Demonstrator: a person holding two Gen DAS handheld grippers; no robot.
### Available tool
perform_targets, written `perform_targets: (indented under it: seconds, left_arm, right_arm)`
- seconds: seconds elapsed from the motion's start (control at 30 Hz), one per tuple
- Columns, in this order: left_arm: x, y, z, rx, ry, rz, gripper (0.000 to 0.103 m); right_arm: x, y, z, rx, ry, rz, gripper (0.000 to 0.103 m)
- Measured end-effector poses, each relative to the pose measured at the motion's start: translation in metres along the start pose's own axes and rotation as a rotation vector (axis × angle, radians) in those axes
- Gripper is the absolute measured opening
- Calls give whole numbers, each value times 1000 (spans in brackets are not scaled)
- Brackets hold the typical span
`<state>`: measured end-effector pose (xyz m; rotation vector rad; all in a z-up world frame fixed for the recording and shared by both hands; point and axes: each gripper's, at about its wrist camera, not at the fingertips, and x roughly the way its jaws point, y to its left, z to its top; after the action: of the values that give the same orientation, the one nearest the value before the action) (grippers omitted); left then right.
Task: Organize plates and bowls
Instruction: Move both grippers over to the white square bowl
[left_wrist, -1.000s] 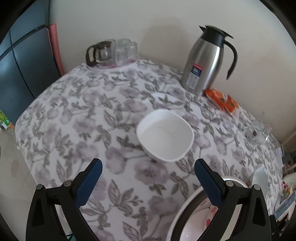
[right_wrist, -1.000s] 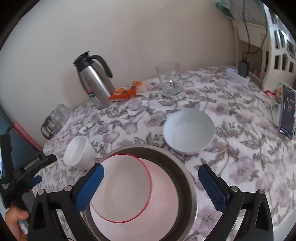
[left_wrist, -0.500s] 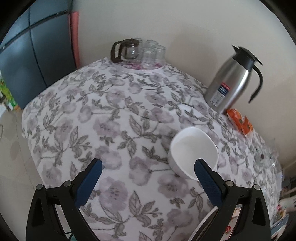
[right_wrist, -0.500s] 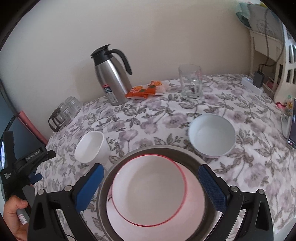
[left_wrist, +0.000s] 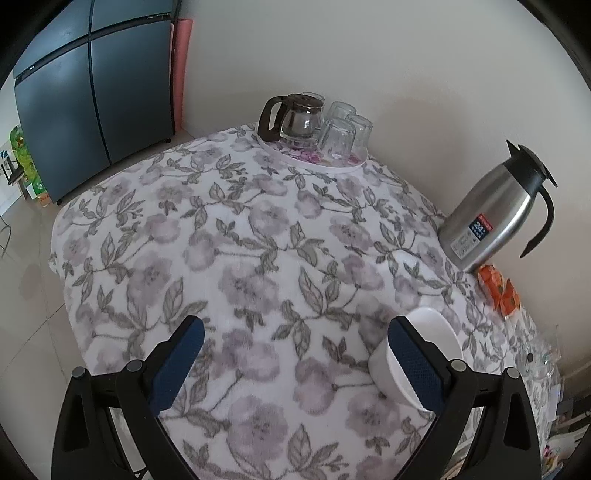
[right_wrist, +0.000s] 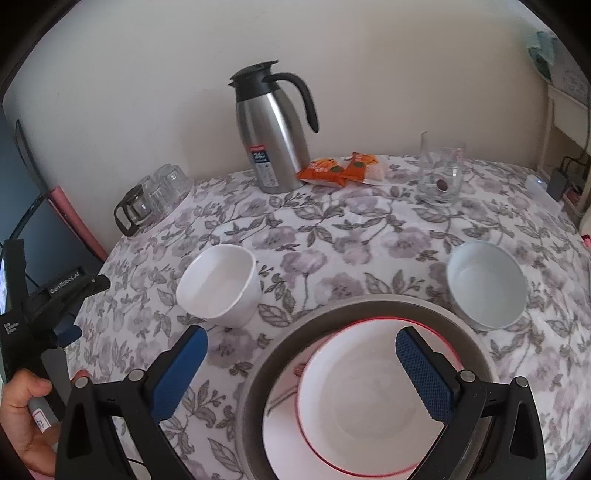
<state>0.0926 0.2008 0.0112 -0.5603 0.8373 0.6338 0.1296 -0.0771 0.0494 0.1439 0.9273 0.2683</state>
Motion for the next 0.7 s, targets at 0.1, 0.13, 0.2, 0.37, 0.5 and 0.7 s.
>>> perform_targets:
  seconds: [0.1,0.13,0.2,0.37,0.5,0.7]
  left_arm:
    - [11,1,1,-5,16,5,100]
    - [16,2,1,-8,34,7,100]
    - [23,3,0,-21,62,-16,100]
    - [42,-1,-3,-48,148,-86,100]
    - [53,-14,-6,-12,191,-102,100]
    - [61,-30,-5,17,215,-151,100]
  right_arm:
    - [7,6,5,8,6,12,103]
    - [10,8,7,13,9,13,103]
    - [18,11,12,28,20,12,103]
    - [38,20,19,52,56,26,100]
    - [54,30,24,32,78,5,94]
    - [71,42,28,11,108,-20,84]
